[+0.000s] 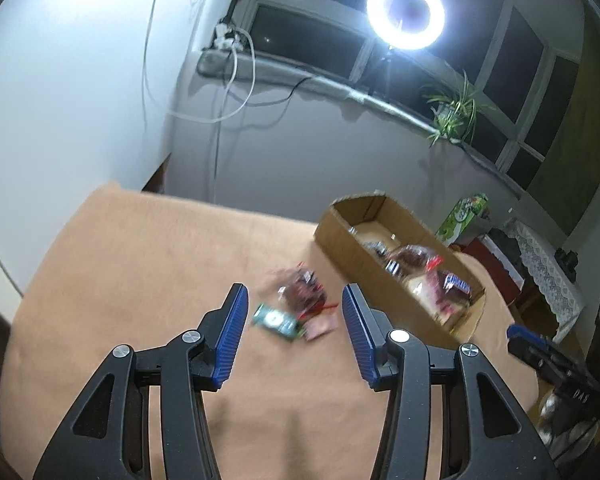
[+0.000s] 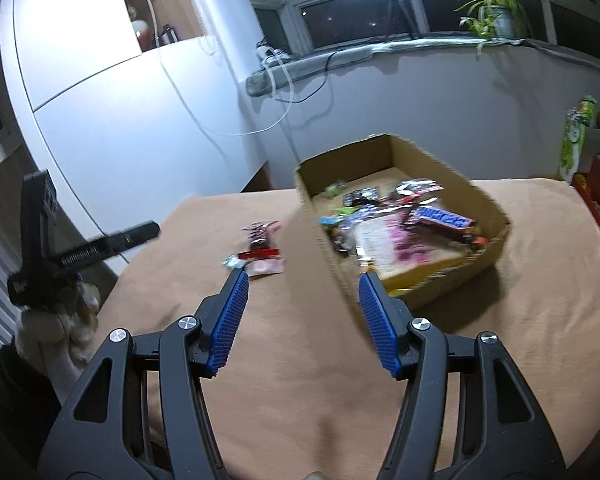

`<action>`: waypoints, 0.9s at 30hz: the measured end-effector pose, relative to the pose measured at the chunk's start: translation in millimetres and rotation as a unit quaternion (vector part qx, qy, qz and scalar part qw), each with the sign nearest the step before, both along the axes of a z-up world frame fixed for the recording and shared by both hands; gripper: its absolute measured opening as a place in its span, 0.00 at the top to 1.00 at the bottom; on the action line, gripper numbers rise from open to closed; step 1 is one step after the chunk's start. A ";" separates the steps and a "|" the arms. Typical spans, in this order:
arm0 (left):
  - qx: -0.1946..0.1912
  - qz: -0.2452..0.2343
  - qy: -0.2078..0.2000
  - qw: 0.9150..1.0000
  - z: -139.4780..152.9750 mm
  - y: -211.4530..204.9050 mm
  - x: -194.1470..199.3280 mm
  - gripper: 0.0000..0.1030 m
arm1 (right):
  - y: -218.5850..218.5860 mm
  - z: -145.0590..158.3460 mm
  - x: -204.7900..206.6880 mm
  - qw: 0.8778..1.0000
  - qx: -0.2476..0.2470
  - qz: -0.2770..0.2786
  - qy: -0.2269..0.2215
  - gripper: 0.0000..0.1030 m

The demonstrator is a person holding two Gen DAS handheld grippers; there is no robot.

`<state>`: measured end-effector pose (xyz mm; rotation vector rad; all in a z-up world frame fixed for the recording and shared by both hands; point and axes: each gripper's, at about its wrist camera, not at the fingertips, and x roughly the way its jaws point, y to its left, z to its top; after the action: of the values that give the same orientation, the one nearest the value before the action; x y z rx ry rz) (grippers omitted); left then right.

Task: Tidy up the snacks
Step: 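Move both tools back toward the remaining candies on the table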

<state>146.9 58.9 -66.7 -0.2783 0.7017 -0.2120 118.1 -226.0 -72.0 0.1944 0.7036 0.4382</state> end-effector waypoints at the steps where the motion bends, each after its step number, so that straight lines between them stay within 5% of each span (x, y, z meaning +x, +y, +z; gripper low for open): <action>1: 0.002 -0.002 0.003 1.000 -3.0 1.6 -1.2 0.54 | 6.3 -0.4 2.3 1.000 0.000 0.005 0.002 0.41; 19: -0.008 -0.048 0.037 0.998 -46.1 27.9 3.2 0.54 | 113.7 -38.0 95.0 0.995 -0.003 0.056 0.083 0.42; 27: 0.032 -0.084 0.056 0.994 -63.4 3.6 18.9 0.54 | 124.3 -68.4 102.6 0.992 -0.040 0.063 0.098 0.42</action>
<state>165.8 62.4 -130.1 -0.1711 0.8418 -0.3348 220.7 -101.7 -140.4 0.1179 0.9280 0.5156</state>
